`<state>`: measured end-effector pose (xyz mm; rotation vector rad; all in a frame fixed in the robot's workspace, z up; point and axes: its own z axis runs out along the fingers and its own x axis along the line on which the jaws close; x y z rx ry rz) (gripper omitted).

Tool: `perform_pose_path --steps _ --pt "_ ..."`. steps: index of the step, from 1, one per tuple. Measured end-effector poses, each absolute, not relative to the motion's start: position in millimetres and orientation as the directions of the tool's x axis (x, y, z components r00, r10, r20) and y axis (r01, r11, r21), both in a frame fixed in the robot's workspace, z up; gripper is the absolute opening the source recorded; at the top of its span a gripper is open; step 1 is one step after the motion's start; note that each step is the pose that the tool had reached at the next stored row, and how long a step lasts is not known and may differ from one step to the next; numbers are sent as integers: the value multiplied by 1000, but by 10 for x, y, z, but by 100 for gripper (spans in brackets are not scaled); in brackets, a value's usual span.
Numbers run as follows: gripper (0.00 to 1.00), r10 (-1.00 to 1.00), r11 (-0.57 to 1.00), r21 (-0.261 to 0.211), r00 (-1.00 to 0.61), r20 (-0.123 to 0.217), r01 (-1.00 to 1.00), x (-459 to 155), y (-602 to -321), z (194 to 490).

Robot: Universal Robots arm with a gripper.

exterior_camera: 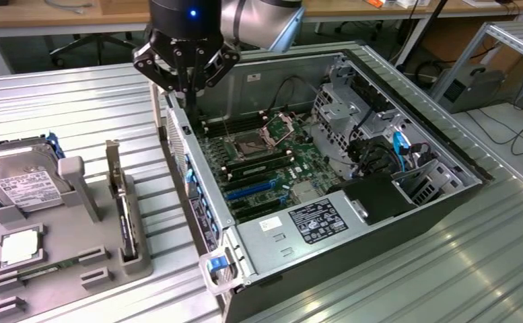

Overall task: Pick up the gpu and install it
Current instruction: 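Reach for the gpu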

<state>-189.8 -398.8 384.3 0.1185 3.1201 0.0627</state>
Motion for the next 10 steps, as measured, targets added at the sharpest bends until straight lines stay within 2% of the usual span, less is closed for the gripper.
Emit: perform_pose_path --steps 10 --pt "11 76 996 41 -997 -16 75 -1929 -3987 3837"
